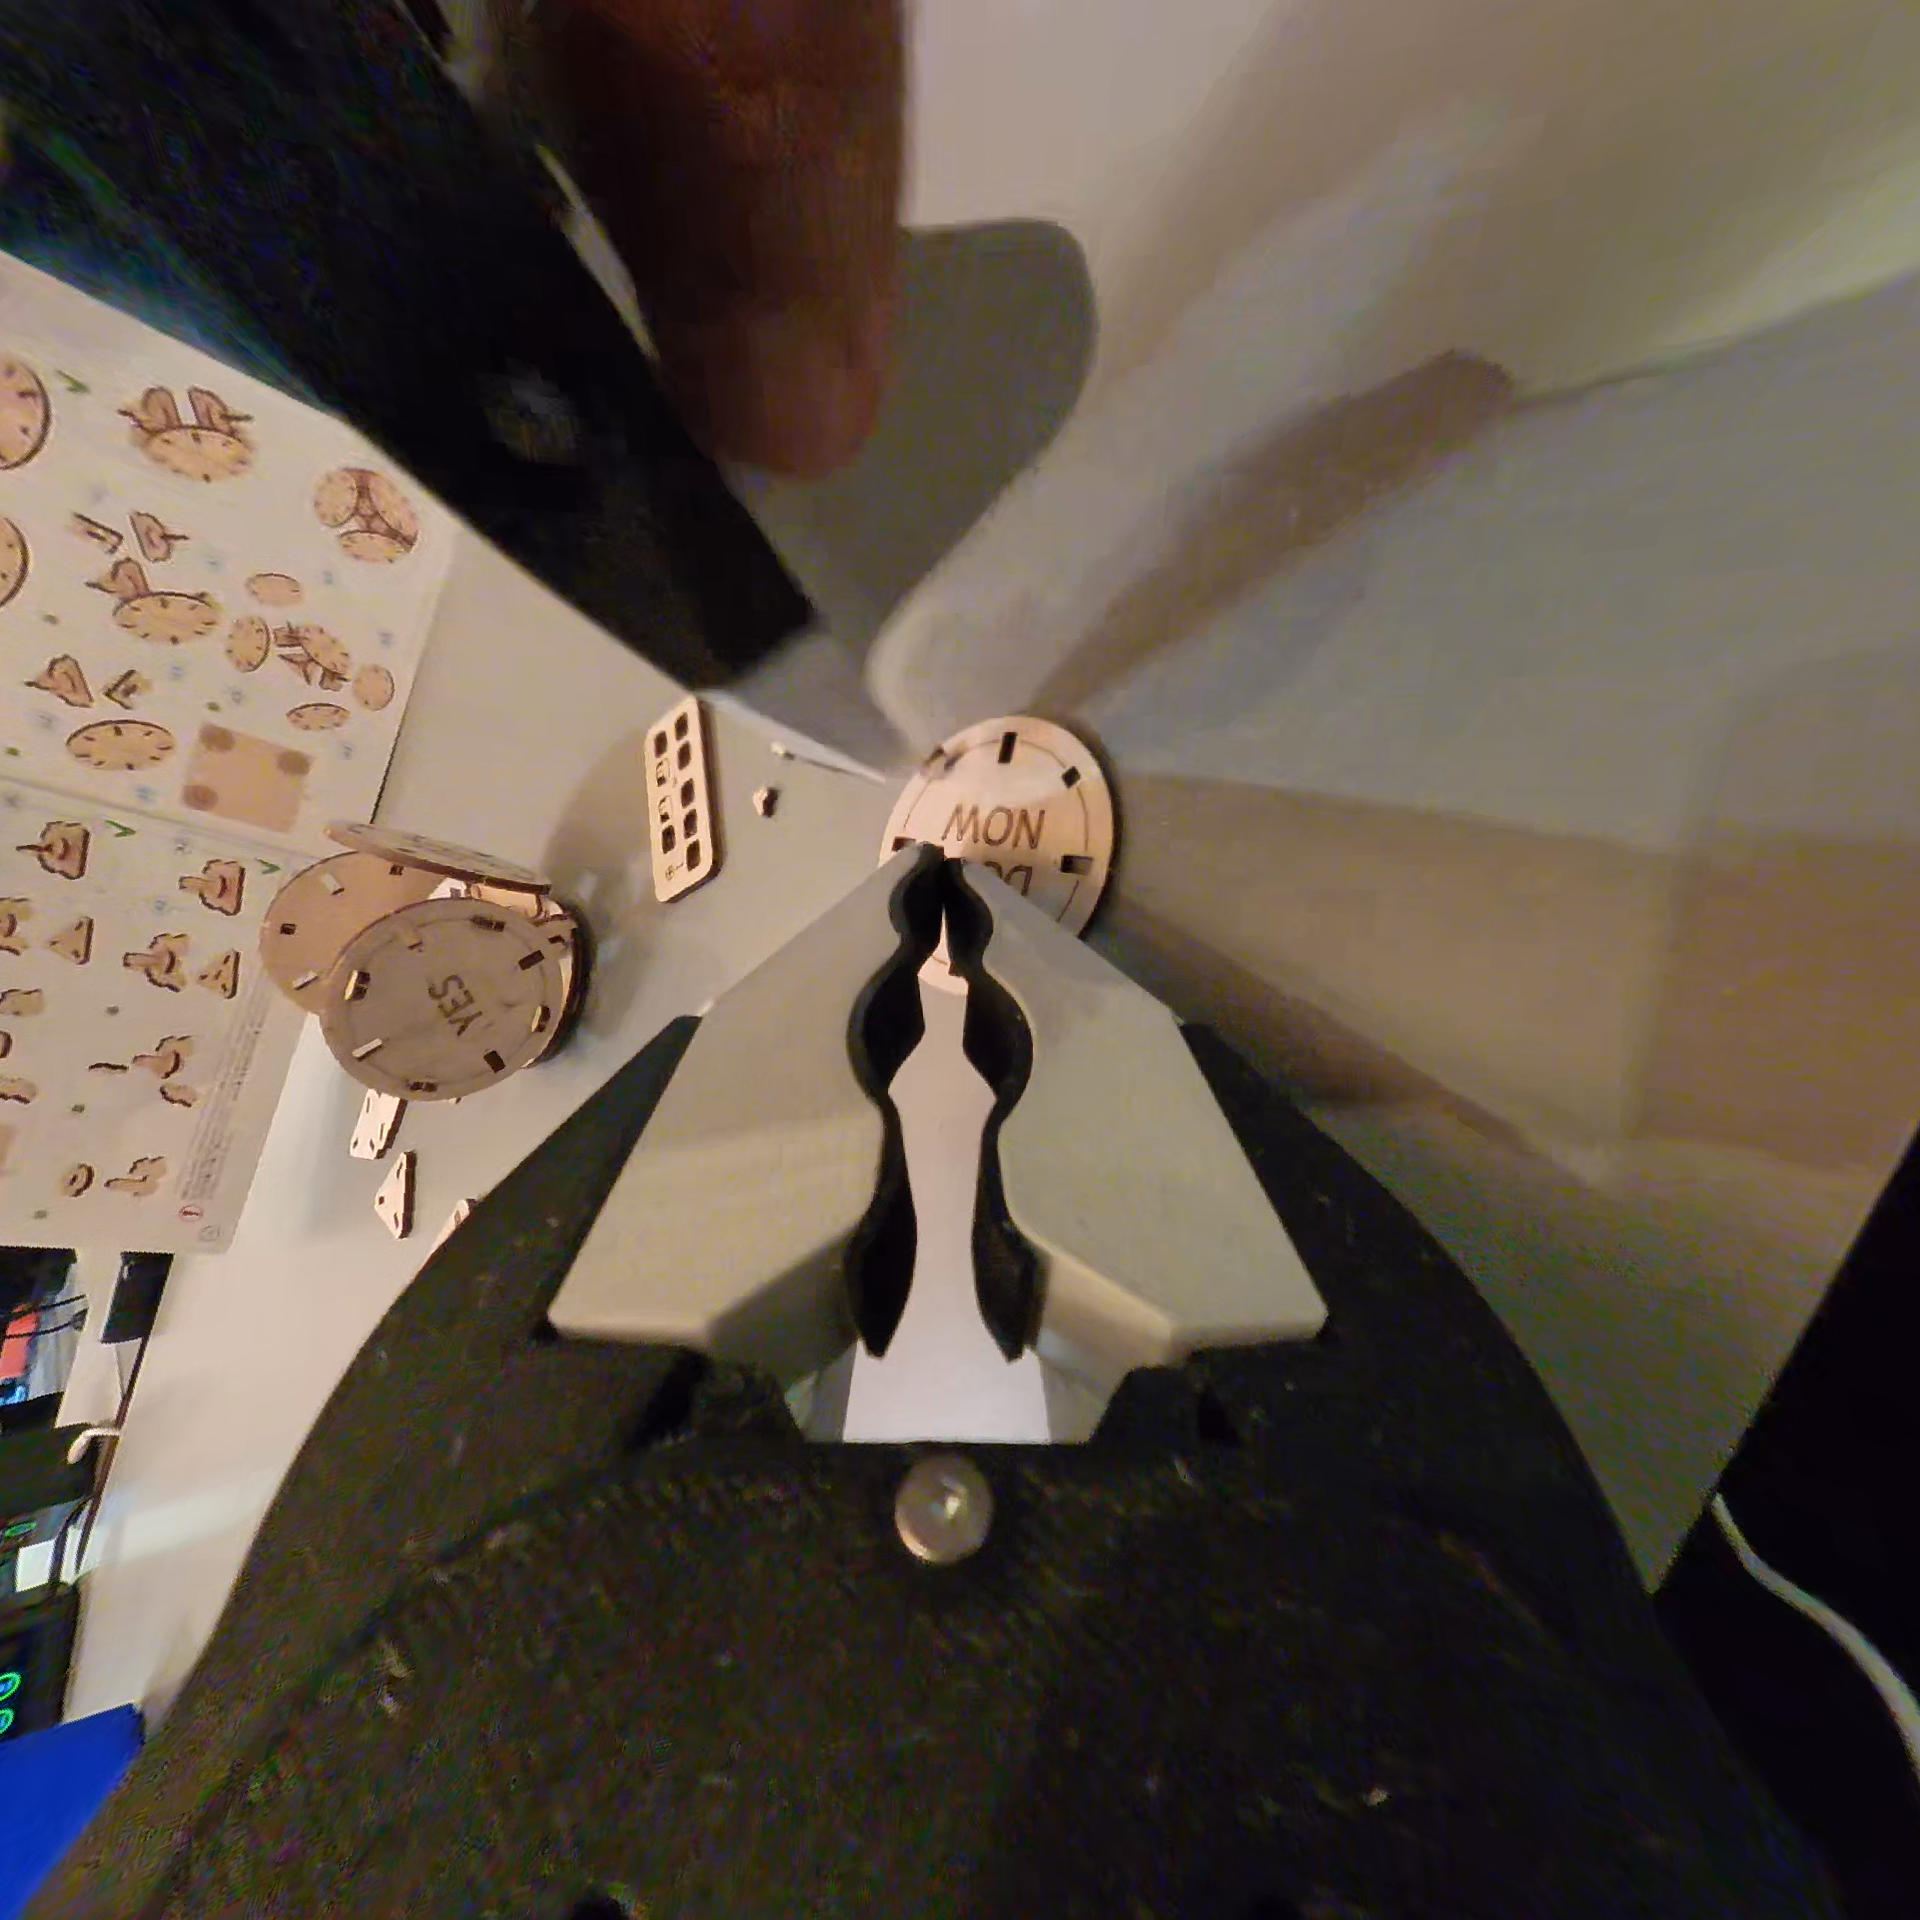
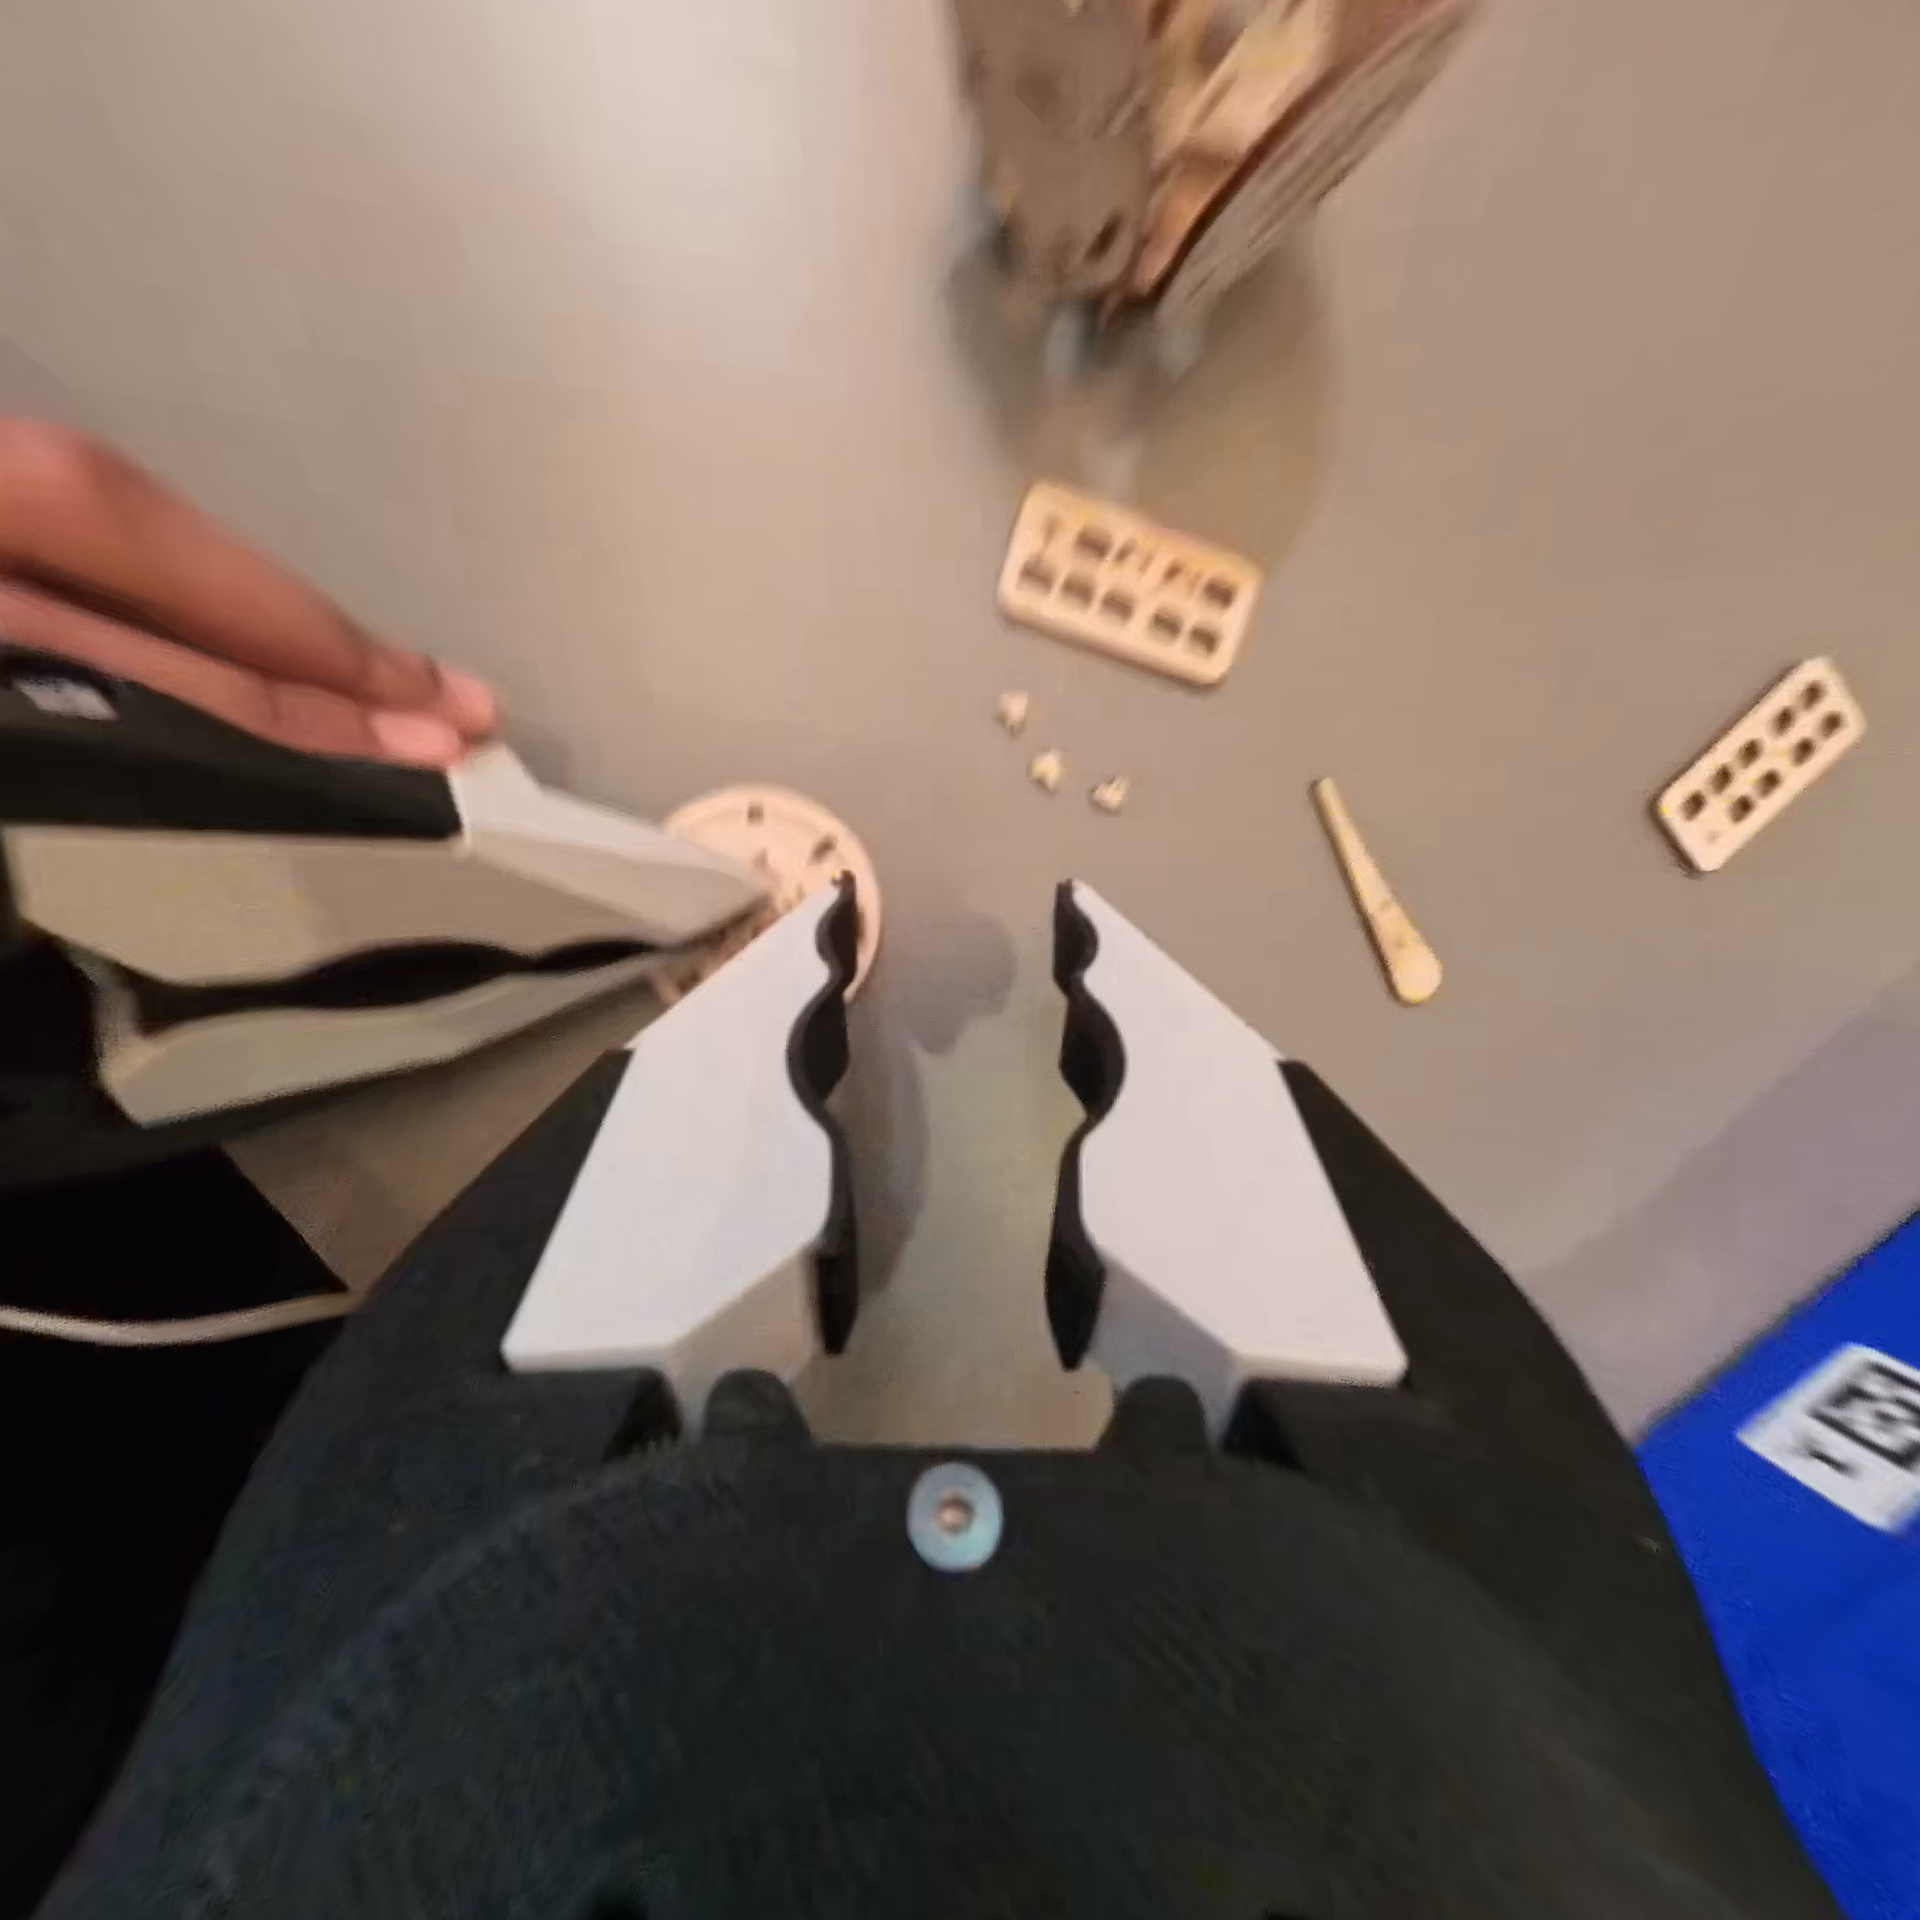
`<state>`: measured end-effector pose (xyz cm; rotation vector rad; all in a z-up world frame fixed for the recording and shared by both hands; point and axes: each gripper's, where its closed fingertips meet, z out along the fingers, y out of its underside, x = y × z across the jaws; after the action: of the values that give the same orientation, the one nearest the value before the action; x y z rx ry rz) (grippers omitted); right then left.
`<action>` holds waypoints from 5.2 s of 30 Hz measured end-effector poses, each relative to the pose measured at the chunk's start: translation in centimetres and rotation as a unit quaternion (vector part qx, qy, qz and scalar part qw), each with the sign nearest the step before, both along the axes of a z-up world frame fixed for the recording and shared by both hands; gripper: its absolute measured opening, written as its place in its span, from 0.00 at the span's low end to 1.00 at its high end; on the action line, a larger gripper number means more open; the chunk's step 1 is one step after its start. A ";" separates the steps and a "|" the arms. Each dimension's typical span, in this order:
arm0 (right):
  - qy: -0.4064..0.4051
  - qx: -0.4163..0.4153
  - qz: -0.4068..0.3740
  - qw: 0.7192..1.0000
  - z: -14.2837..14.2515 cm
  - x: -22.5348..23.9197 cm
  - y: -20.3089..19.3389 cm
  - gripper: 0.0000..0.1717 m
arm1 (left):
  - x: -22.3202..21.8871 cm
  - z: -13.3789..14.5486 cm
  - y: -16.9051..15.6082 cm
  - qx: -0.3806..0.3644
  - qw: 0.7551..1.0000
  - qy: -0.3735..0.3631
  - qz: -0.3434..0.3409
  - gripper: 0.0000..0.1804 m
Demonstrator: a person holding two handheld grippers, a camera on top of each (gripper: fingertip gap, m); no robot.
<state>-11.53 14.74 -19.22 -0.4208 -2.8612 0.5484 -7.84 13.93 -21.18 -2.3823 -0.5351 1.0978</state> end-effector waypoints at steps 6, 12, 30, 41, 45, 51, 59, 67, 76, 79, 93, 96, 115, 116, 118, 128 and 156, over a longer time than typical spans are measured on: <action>0.082 -0.531 -0.085 0.839 12.2 -4.5 -5.2 0.03 | 0.0 0.0 0.0 -0.004 1.000 0.003 0.002 0.00; 0.236 -0.580 -0.124 0.770 13.3 -6.1 -6.6 0.00 | 0.0 0.0 0.0 -0.018 1.000 0.013 0.007 0.00; 0.269 -0.573 -0.092 0.769 13.8 -4.8 -8.1 0.00 | 0.0 0.0 0.0 -0.001 1.000 0.003 0.011 0.00; 0.294 -0.524 -0.071 0.796 10.9 -4.5 -9.1 0.00 | 0.1 0.0 0.0 -0.002 1.000 0.005 0.011 0.00; 0.291 -0.569 -0.096 0.763 14.2 -4.8 -7.8 0.00 | 0.0 0.0 0.0 0.001 1.000 0.004 0.011 0.00; 0.283 -0.552 -0.084 0.780 12.2 -4.7 -9.0 0.00 | 0.0 0.0 0.0 -0.005 1.000 0.007 0.011 0.00; 0.286 -0.550 -0.094 0.779 12.3 -5.2 -8.5 0.00 | 0.0 0.0 0.0 -0.005 1.000 0.008 0.011 0.00; 0.300 -0.539 -0.086 0.782 12.1 -4.6 -8.3 0.00 | 0.0 0.0 0.0 -0.002 1.000 0.007 0.011 0.00; 0.316 -0.558 -0.086 0.762 13.6 -4.0 -7.4 0.00 | 0.0 0.1 0.1 -0.001 1.000 0.009 0.012 0.00; 0.301 -0.548 -0.091 0.775 11.8 -4.8 -7.4 0.00 | 0.0 0.0 0.1 -0.004 1.000 0.009 0.013 0.00; 0.311 -0.568 -0.114 0.753 12.9 -5.5 -6.7 0.00 | 0.0 0.1 0.0 0.005 1.000 0.004 0.012 0.00; 0.307 -0.554 -0.104 0.767 11.8 -5.4 -7.3 0.00 | -0.1 0.1 0.0 0.003 1.000 0.007 0.011 0.00; 0.264 -0.427 -0.180 0.846 7.4 -4.7 -1.9 0.25 | -0.1 0.1 0.0 0.017 1.000 -0.003 0.013 0.00; 0.241 -0.422 -0.166 0.858 6.9 -4.3 -2.0 0.26 | -0.1 0.1 0.0 0.021 1.000 -0.006 0.013 0.00; 0.187 -0.414 -0.153 0.877 5.8 -3.6 -2.0 0.23 | 0.0 0.1 0.0 0.030 0.999 -0.014 0.012 0.00; -0.047 -0.380 -0.139 0.913 1.4 -0.9 -0.8 0.18 | -0.3 0.3 -0.4 0.142 0.983 -0.115 0.020 0.00; -0.025 -0.481 -0.141 0.865 4.7 -1.2 0.6 0.10 | -6.5 -0.3 -1.7 0.239 0.943 -0.219 0.079 0.00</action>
<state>-12.68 15.35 -14.54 -0.9661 -2.2658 1.8885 -14.35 12.20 -21.50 -2.1587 -1.0290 0.4089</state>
